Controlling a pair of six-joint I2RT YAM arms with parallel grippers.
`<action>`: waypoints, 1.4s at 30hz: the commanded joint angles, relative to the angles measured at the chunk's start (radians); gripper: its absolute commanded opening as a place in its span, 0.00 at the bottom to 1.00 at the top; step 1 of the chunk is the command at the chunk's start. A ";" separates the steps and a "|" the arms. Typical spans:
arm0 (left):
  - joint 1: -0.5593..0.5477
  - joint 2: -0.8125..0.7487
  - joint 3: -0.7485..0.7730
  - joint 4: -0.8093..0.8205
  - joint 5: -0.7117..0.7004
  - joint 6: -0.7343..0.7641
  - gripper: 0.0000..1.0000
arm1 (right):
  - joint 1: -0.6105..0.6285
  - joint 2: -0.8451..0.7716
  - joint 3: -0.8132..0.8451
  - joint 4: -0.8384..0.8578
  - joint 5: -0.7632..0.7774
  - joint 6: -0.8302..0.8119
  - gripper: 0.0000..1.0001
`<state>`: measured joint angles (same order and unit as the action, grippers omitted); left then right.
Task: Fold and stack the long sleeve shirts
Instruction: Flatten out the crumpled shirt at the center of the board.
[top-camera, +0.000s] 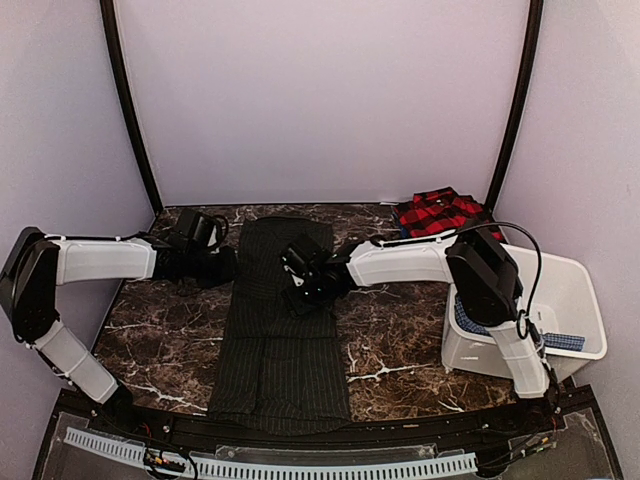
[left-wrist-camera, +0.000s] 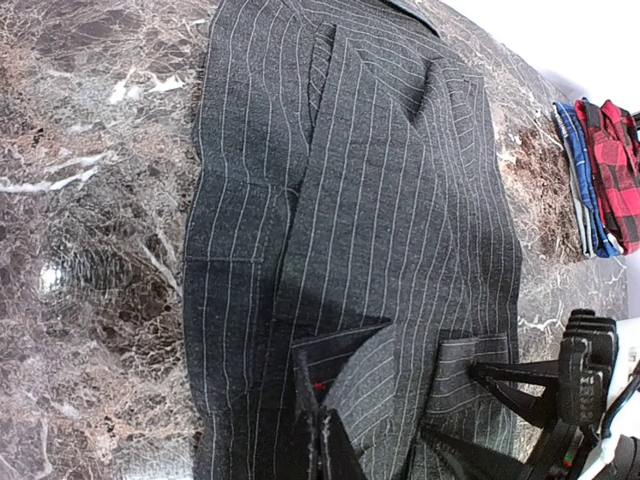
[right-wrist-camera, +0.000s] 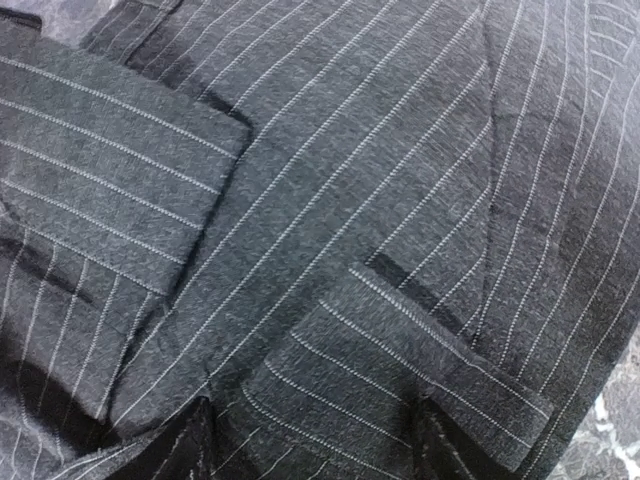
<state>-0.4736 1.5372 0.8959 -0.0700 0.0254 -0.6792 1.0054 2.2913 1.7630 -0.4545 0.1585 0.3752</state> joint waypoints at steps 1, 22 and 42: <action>0.006 -0.029 -0.008 -0.028 0.002 0.005 0.00 | 0.009 0.012 0.031 -0.059 0.062 0.006 0.57; 0.034 -0.083 0.151 -0.188 -0.150 0.083 0.00 | -0.002 -0.174 0.008 -0.043 0.106 -0.018 0.00; 0.457 -0.025 0.747 -0.404 -0.202 0.339 0.00 | -0.421 -0.384 0.203 -0.089 0.344 -0.226 0.00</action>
<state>-0.0582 1.4948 1.5436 -0.4107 -0.1749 -0.4141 0.6651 1.9808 1.9205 -0.5476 0.4473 0.1944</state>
